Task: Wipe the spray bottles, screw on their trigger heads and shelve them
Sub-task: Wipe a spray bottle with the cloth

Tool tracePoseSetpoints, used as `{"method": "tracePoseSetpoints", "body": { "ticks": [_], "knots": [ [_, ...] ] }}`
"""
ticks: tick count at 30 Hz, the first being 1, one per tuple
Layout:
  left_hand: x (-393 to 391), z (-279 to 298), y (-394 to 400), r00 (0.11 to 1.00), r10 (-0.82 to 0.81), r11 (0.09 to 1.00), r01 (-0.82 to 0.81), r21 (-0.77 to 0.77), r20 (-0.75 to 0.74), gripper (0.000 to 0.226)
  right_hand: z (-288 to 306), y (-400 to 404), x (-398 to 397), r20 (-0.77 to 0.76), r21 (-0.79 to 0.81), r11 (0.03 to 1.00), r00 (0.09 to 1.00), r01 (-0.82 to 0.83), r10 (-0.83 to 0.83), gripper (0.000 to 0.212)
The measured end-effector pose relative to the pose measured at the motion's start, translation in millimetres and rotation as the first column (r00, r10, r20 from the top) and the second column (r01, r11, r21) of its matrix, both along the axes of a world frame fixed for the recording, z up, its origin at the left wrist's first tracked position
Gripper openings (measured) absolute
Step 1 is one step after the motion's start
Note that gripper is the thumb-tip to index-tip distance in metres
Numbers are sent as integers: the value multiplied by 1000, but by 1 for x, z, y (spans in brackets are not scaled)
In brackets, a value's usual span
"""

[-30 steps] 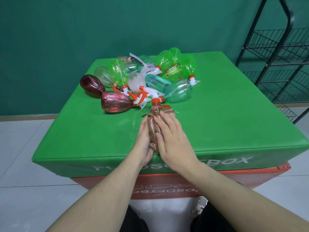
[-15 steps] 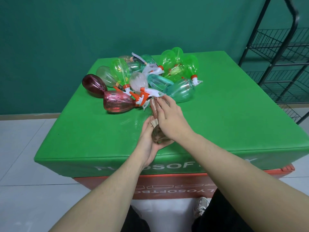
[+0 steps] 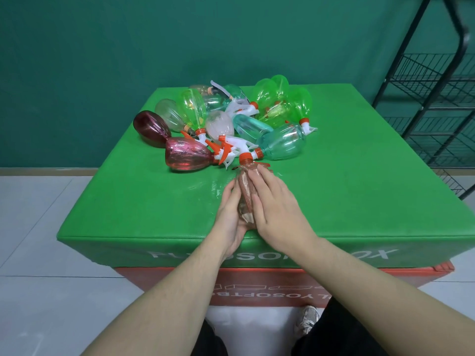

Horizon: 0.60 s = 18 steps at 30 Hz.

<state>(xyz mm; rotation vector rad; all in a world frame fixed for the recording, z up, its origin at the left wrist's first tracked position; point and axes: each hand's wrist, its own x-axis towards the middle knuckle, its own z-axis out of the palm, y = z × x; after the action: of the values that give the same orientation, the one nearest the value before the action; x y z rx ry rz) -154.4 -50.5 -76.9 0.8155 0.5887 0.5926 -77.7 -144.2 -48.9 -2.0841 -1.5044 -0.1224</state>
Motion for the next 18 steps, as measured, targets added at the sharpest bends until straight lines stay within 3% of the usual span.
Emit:
{"method": "tracePoseSetpoints", "body": {
  "ticks": [6,9,11,15,18],
  "knots": [
    [0,-5,3,998,55,998,-55,-37,0,57,-13,-13,-6,74,54,998,997,-32,28,49],
    [0,-4,3,999,36,999,-36,3,35,34,-15,-20,-5,51,68,996,998,-52,48,48],
    [0,-3,2,998,22,1000,-22,12,51,32,-16,-23,-4,-6,70,996,999,-48,49,49],
    [0,0,2,998,19,1000,-20,16,63,44,-15,-22,-7,-72,56,998,997,-34,38,52],
    [0,0,5,1000,-20,1000,19,24,22,66,-9,-18,-7,-114,55,998,993,-19,26,55]
  ]
}}
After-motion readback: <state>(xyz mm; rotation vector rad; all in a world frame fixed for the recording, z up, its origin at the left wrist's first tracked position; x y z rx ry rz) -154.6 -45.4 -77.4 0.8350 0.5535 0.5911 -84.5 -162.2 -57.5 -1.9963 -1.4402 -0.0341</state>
